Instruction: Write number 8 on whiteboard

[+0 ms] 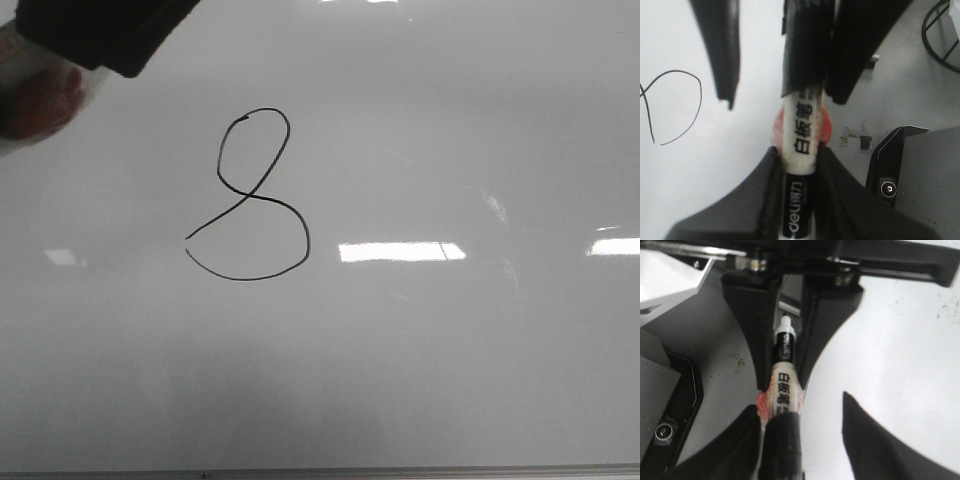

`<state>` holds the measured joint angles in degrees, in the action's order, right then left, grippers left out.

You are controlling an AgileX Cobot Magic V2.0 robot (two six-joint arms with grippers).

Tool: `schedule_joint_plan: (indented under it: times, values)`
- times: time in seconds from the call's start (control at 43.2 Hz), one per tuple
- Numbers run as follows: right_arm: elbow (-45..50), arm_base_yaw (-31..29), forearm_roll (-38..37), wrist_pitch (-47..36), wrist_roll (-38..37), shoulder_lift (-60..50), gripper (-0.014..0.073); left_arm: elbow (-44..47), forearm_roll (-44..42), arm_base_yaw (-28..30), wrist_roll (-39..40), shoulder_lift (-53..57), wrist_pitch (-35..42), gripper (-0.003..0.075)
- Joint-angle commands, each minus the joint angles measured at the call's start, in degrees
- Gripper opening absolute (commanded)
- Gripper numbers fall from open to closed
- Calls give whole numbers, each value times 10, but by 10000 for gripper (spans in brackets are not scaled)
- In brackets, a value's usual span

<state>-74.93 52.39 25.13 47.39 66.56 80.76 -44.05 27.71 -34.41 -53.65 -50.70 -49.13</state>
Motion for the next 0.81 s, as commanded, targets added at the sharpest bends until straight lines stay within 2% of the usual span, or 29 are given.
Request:
schedule_joint_plan:
  times: [0.0,0.116,0.255,0.347,0.44,0.486,0.579,0.671,0.787]
  values:
    - [-18,-5,17,-21,-36,-43,448,-15,-10,-2,55,3,34,21]
    - [-10,-35,17,0,-91,-80,421,9,-57,17,130,3,77,21]
    - [55,-108,17,-14,-129,-144,374,42,-65,72,217,3,138,21]
    - [149,-190,17,-53,-171,-218,370,60,-65,153,289,3,194,21]
    - [267,-281,17,-103,-233,-304,367,68,-60,247,300,1,231,21]
    - [318,-325,17,-130,-267,-344,335,73,-60,289,300,0,241,21]
    - [389,-379,17,-166,-320,-410,234,78,-60,330,300,-5,249,21]
    - [446,-421,17,-189,-350,-463,115,78,-53,350,300,-18,252,21]
    - [488,-440,18,-202,-350,-516,13,78,-29,356,300,-42,272,21]
